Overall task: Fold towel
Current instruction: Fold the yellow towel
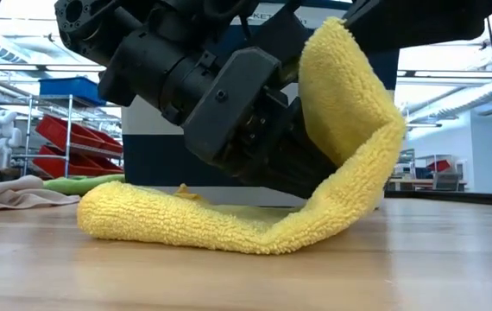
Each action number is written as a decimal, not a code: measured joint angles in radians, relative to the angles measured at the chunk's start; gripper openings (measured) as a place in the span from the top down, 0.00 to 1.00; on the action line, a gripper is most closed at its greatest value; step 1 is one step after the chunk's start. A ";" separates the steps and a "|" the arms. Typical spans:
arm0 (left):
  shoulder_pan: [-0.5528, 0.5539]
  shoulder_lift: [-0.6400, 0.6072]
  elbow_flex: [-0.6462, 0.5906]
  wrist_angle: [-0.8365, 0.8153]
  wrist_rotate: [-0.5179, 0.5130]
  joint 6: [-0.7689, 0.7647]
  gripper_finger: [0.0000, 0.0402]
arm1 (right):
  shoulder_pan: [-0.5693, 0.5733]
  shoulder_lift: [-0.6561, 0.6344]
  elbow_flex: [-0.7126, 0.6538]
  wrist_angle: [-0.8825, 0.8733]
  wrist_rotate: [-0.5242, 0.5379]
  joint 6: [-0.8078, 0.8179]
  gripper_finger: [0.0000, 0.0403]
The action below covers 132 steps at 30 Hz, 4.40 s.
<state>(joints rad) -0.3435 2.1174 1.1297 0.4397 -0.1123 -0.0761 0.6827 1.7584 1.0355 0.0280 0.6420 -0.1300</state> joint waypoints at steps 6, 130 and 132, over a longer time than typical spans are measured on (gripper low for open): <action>-0.013 -0.022 0.000 0.004 -0.061 0.012 0.63 | -0.002 0.000 0.000 0.000 -0.018 -0.006 1.00; -0.104 -0.347 -0.045 -0.692 -0.160 -0.252 0.63 | -0.104 0.129 -0.001 0.097 -0.255 0.171 0.56; -0.103 -0.353 -0.045 -0.692 -0.146 -0.282 0.63 | -0.107 0.130 -0.001 0.081 -0.254 0.176 0.57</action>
<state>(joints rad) -0.4463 1.7649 1.0843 -0.2520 -0.2579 -0.3580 0.5762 1.8884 1.0344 0.1088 0.3882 0.0462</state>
